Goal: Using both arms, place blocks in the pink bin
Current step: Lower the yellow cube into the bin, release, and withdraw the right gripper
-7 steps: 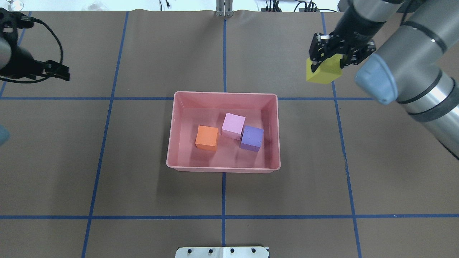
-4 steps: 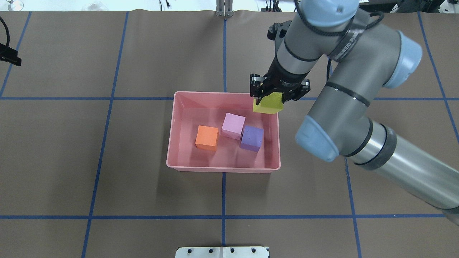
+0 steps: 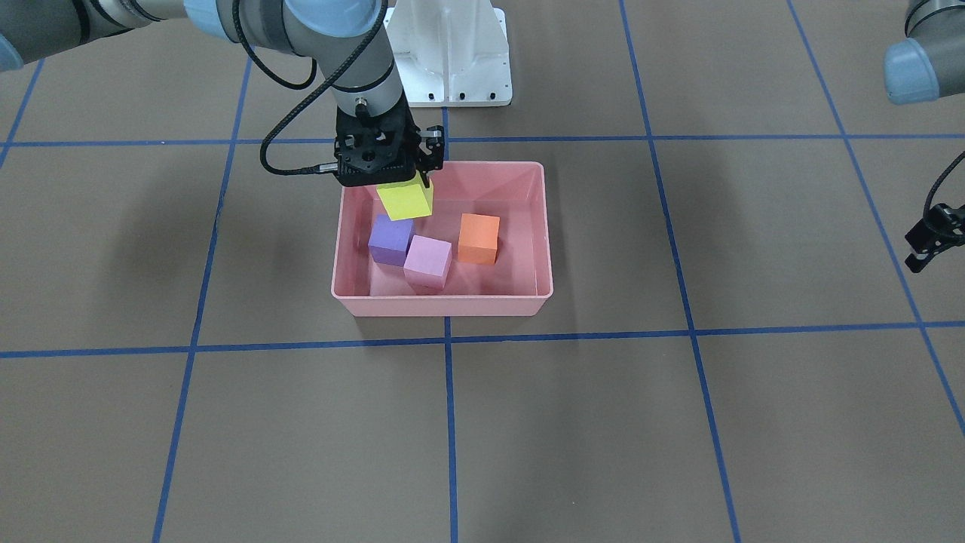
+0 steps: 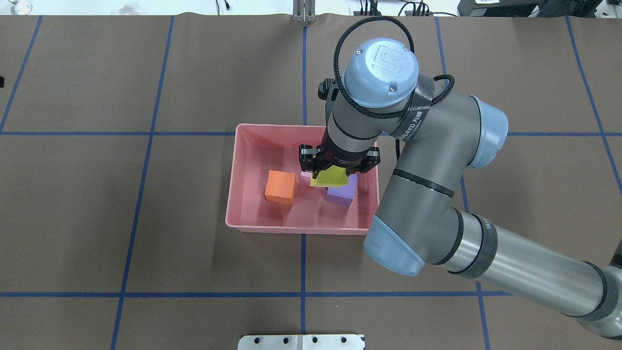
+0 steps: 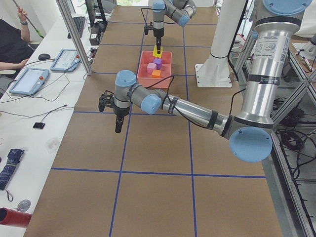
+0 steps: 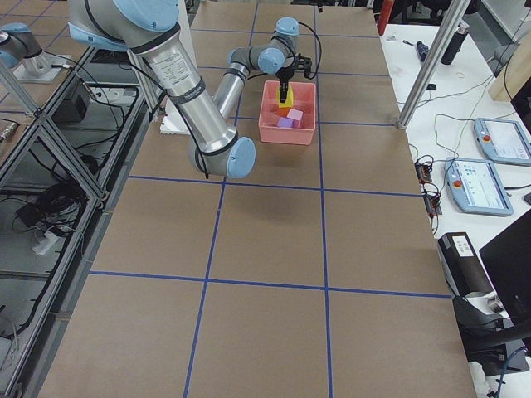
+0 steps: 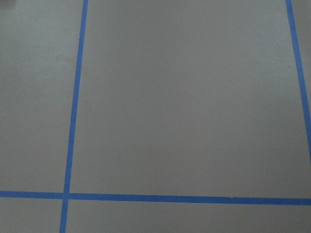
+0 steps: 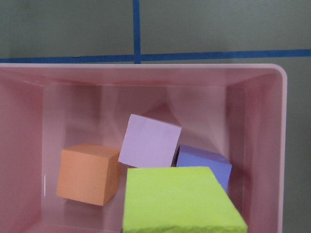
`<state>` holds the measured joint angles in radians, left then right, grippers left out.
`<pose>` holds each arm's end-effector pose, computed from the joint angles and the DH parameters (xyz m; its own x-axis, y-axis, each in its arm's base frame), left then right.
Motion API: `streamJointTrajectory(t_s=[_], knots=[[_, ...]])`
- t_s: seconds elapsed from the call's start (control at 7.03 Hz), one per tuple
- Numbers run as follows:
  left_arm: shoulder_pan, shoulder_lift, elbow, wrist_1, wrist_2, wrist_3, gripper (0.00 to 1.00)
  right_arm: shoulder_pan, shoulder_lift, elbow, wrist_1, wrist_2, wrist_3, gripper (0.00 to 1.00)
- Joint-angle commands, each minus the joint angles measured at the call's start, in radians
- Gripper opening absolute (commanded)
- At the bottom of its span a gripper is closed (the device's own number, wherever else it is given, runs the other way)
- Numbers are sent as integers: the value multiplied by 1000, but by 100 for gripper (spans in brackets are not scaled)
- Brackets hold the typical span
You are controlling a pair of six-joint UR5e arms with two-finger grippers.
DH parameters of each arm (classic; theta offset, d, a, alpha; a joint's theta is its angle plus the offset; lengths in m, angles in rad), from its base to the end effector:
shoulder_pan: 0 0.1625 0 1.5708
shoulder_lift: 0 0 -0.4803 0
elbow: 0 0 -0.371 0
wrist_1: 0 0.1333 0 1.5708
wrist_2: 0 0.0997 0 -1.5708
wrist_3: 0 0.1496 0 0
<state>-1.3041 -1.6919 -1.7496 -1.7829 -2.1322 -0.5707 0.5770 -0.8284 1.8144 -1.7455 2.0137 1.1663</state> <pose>0.0962 -0.5557 0.5912 0.7534 -0.0548 -0.6552 0.2107 0.9641 0.1616 -0.5457 -0.4378 0.2278 0.6220 -0.0194 0.7828 0.0135 0.9998 0.0141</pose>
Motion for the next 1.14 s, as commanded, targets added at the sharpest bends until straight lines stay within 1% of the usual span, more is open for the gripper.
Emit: streamJointTrajectory(t_s=[0.0,0.14,0.28,0.57,0.71,0.85,1.0], knots=[[-12,26,37,-1,1,2,100,-26,5,-1,7,-16,3,7],[-27,28,50,-1,0,23,100,-26,3,-13,27,-16,4,99],[-32,35,51,3,-2,87,100,-26,3,-14,27,-16,7,100],[-34,66,53,-1,0,97,100,-19,3,-9,29,-16,22,100],[-32,70,56,-3,0,98,100,22,-6,-9,29,-10,23,100],[-34,70,68,-3,0,112,100,112,-26,-7,18,31,3,100],[-46,70,82,2,1,217,100,188,-84,-4,18,69,-72,100]])
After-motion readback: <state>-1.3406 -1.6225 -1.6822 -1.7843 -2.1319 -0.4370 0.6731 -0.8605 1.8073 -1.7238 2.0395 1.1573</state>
